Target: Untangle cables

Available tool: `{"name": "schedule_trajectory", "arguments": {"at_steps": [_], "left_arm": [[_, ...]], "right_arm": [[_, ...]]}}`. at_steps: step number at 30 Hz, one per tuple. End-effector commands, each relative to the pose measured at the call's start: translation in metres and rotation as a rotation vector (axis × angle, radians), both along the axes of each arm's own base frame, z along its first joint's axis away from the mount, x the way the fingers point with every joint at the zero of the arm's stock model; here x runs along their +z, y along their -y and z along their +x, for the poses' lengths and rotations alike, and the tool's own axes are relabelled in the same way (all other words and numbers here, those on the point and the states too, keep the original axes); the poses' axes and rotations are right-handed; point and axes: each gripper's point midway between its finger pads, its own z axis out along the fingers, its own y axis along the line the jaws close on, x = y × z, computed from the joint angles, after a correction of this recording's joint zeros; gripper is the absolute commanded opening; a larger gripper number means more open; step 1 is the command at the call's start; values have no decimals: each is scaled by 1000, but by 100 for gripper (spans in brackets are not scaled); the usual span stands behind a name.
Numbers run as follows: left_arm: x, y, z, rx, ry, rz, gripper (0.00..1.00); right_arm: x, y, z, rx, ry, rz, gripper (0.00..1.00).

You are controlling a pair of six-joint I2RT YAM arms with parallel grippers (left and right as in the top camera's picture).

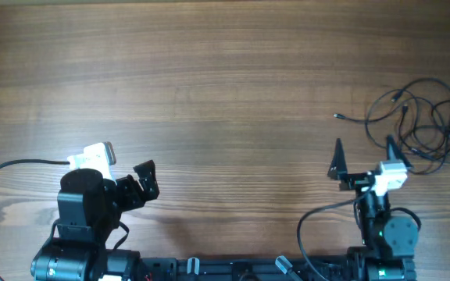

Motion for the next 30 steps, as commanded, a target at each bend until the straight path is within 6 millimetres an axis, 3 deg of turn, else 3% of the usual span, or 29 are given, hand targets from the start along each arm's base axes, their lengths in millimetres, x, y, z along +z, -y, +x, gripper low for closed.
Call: {"name": "schedule_trajectory", "arguments": {"at_steps": [1,30], "left_arm": [[-2,-2,0,-7,-1,19,100],[-2,-1,0,-7,-1,19,100]], "right_arm": [[-18,1,0,-1,-71,-6,100],[-18,-2,0,12,-73,-4,100]]}}
